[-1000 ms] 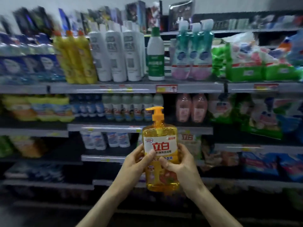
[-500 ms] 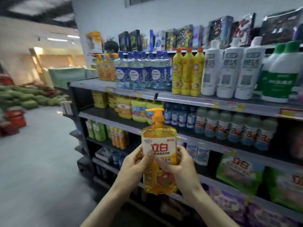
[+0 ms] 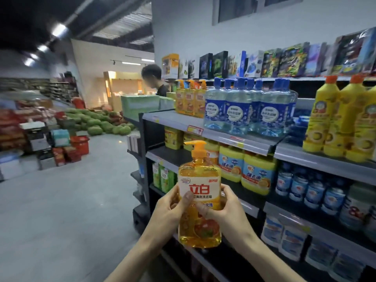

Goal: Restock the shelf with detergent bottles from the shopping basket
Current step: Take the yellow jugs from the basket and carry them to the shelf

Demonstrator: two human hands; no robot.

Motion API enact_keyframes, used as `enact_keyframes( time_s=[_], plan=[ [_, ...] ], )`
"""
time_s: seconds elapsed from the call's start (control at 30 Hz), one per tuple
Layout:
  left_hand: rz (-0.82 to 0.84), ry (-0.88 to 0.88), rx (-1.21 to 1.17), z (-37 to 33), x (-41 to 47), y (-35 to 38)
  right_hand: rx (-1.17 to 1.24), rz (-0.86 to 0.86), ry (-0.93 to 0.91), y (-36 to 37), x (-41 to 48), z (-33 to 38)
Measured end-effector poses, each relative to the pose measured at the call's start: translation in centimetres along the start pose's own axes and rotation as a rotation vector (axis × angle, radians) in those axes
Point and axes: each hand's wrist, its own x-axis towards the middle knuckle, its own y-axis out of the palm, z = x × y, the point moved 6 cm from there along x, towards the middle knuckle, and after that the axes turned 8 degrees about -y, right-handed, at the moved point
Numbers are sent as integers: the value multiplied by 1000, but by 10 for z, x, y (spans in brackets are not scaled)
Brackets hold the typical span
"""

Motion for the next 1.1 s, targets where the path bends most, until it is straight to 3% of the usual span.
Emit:
enact_keyframes(
  time_s=[0.23,0.47,0.8,1.1],
  plan=[
    [-27,27,48,-18,109,-49,-82,125,-75,23,129,-13],
    [-50,119,95,-44,212,-104,-118,144,-168,53,255,-22],
    [40,340,160,-90,352,-203,-157,77,-336,114,411,-6],
    [170,564,172,-135,466,-282,-260,-92,-573,159,522,22]
  ],
)
